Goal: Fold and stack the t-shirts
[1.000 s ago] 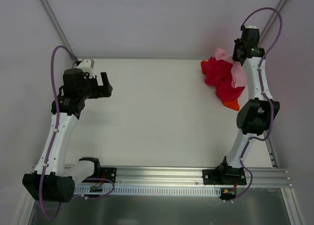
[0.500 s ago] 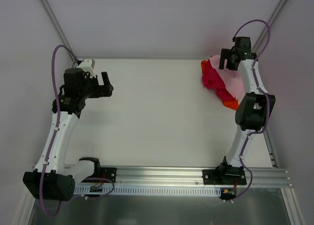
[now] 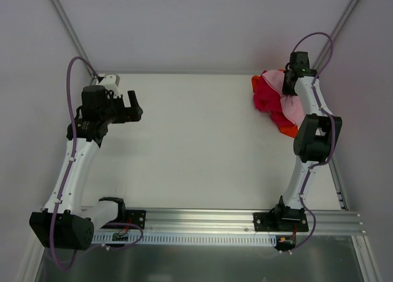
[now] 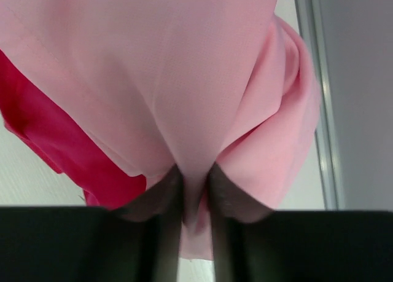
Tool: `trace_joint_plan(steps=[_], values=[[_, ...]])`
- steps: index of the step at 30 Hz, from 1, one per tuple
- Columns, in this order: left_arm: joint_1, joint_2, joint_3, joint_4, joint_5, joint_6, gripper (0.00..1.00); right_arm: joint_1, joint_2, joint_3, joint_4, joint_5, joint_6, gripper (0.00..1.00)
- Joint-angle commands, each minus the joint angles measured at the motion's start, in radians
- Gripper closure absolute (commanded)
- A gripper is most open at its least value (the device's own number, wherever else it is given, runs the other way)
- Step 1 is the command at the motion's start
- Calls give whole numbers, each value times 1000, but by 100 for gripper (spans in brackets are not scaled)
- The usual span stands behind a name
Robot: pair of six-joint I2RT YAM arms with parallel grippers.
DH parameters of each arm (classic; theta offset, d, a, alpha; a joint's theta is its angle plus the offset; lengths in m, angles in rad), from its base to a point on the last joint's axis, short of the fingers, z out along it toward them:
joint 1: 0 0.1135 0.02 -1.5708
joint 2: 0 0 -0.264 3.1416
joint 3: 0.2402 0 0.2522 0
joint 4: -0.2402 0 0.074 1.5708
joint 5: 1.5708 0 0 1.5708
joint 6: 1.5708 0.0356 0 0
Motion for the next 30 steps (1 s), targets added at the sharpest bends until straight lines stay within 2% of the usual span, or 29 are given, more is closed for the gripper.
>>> trace_joint_plan(steps=[1,3,6,8,9,11,21,25,28,30], values=[[10,-5,-17,37,19,-21,1,7,-86,9,37,41,6,85],[10,-5,-23,46,22,-22,1,7,-99,27,22,47,6,99],[10,1,-23,51,39,-27,1,11,-118,65,4,64,1,98],[10,3,-25,52,51,-28,1,13,-145,64,11,64,-8,90],[12,3,-29,54,51,-30,1,13,-149,64,13,61,-13,90],[10,3,-34,58,51,-32,1,13,-160,64,13,53,-25,99],[10,1,-43,75,83,-47,1,25,-252,133,25,4,-74,99],[9,18,-49,115,197,-61,1,27,-278,185,-1,-135,-27,99],[3,50,-56,184,303,-122,1,27,-296,179,8,-100,-31,99],[-25,93,-53,238,349,-163,1,25,-287,208,-53,-45,-31,99]])
